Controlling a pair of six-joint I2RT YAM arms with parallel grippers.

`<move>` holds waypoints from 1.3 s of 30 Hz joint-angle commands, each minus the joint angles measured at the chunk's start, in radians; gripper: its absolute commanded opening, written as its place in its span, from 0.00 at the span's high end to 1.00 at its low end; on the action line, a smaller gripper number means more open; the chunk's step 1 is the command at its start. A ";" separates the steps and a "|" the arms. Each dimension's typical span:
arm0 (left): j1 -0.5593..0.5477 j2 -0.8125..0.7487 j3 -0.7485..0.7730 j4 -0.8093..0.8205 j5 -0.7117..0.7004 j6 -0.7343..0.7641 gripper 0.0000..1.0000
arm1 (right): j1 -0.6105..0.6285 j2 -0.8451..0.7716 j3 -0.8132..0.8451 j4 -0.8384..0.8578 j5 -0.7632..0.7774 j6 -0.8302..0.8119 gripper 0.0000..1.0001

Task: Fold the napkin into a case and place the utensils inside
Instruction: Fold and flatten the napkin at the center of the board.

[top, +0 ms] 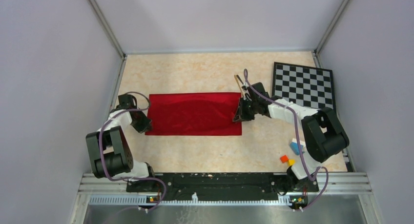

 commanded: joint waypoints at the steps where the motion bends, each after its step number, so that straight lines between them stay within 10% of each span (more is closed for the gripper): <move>1: 0.006 -0.055 0.031 -0.026 -0.053 0.019 1.00 | 0.009 -0.064 -0.006 0.038 -0.025 0.003 1.00; 30: 0.007 0.021 0.020 -0.025 -0.078 0.013 0.97 | 0.027 -0.005 -0.085 0.120 -0.036 0.029 1.00; 39: 0.006 -0.054 0.032 -0.072 -0.094 0.002 0.76 | 0.037 -0.056 -0.064 0.015 -0.015 -0.006 0.88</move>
